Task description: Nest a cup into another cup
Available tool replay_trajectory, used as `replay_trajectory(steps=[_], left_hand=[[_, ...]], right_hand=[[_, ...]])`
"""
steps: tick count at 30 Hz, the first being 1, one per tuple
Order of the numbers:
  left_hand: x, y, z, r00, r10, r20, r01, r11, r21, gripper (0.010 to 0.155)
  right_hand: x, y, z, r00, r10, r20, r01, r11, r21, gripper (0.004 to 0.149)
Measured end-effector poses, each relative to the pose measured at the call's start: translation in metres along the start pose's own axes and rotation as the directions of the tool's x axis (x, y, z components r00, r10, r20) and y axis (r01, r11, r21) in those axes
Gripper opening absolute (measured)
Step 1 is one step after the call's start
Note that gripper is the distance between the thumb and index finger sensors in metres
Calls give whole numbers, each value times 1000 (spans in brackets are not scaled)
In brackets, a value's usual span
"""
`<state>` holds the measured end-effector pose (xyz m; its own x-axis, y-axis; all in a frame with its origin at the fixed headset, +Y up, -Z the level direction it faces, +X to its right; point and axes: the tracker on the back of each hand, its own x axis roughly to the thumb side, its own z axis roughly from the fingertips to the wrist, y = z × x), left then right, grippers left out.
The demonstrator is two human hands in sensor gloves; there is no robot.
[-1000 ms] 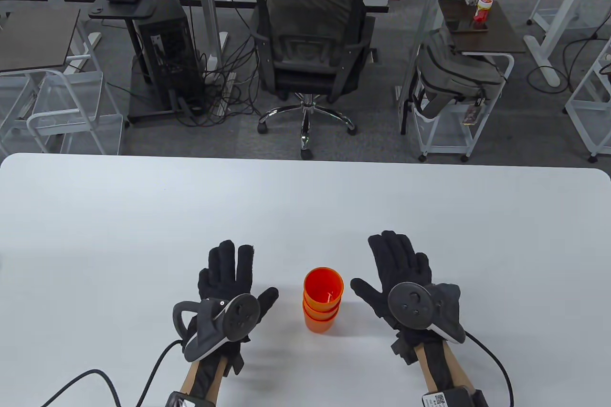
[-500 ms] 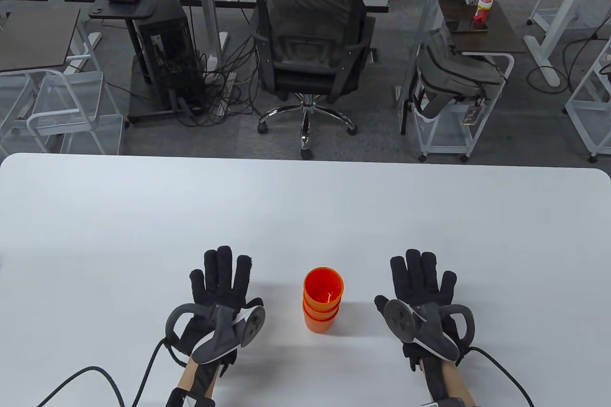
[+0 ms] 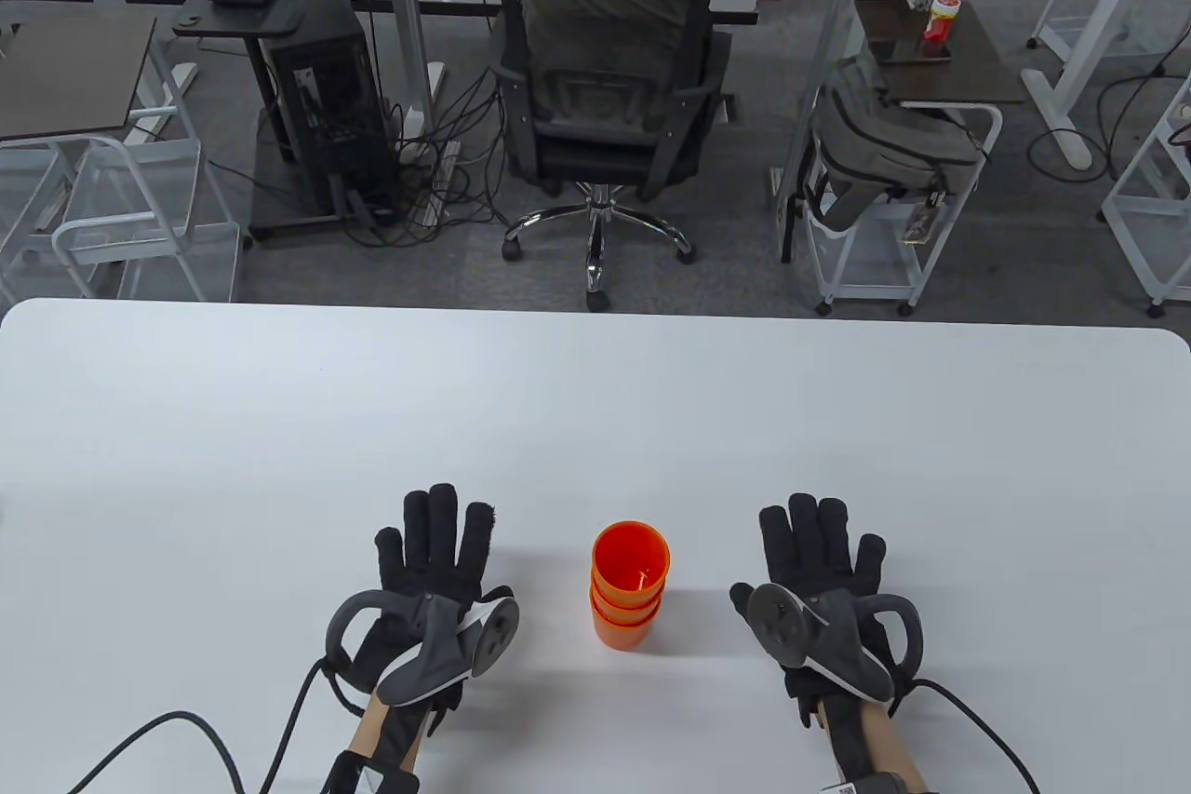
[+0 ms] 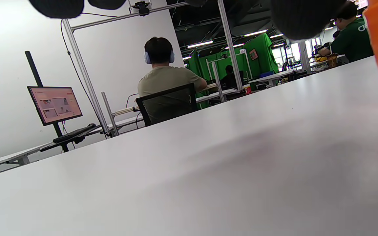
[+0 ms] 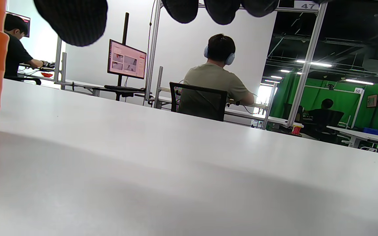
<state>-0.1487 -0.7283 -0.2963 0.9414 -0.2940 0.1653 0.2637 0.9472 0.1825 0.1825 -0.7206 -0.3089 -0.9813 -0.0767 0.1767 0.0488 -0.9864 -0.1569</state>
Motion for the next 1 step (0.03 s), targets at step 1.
replay_trajectory(steps=[1], left_hand=[[-1,0,0,1000,2,-2,-2,1000,0,94]], right_hand=[[0,0,0,1000,0,0,0,1000,1,85]])
